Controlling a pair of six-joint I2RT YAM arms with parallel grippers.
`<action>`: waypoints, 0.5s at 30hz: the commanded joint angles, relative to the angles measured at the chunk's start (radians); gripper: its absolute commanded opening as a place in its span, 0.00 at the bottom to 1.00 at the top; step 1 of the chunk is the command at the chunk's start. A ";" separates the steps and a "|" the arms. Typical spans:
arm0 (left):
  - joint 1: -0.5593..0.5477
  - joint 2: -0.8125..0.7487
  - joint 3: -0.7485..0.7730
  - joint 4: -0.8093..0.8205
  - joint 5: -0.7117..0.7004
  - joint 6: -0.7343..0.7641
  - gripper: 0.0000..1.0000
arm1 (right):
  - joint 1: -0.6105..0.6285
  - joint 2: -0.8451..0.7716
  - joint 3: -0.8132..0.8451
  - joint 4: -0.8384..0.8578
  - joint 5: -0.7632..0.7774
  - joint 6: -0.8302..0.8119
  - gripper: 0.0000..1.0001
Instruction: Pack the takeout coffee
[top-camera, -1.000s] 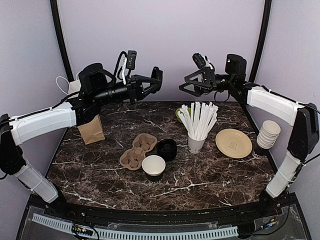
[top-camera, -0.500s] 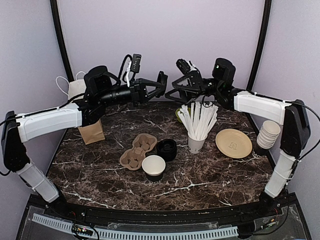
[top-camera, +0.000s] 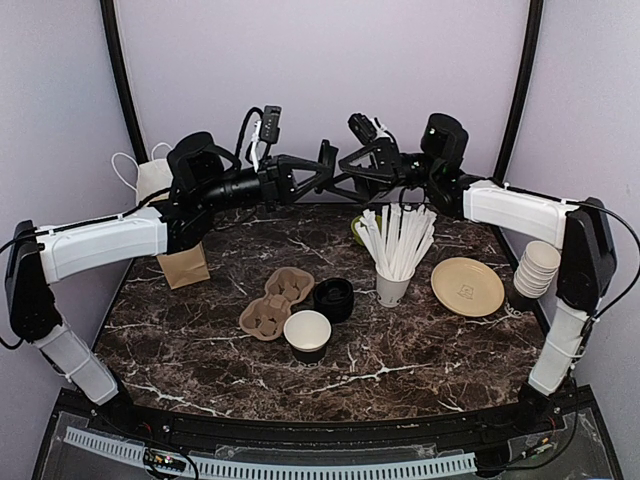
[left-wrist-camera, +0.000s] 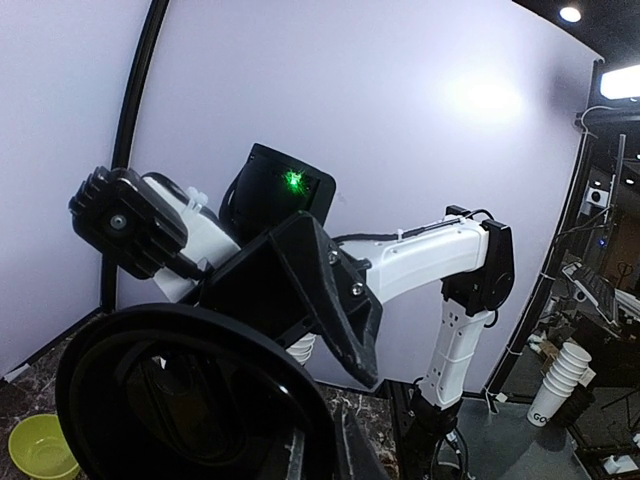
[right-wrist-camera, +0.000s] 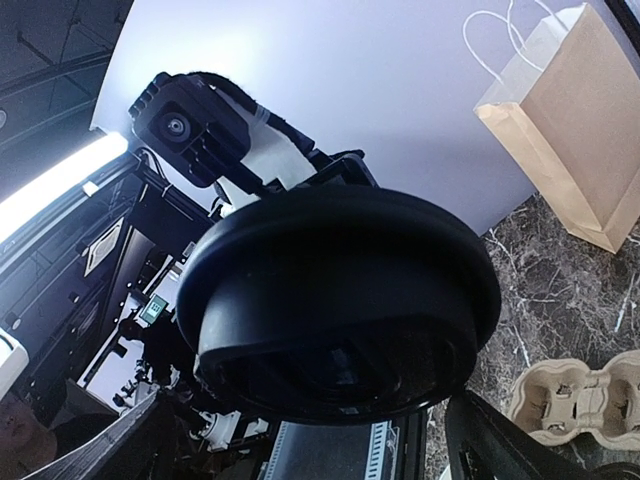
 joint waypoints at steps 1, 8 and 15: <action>0.002 0.004 -0.010 0.051 0.030 -0.016 0.11 | 0.008 0.018 0.021 0.070 0.000 0.027 0.91; 0.002 0.004 -0.016 0.041 0.037 -0.018 0.12 | 0.006 0.029 0.045 0.016 0.018 -0.002 0.86; 0.002 0.008 -0.012 0.024 0.041 -0.010 0.12 | -0.004 0.035 0.047 0.017 0.024 0.004 0.83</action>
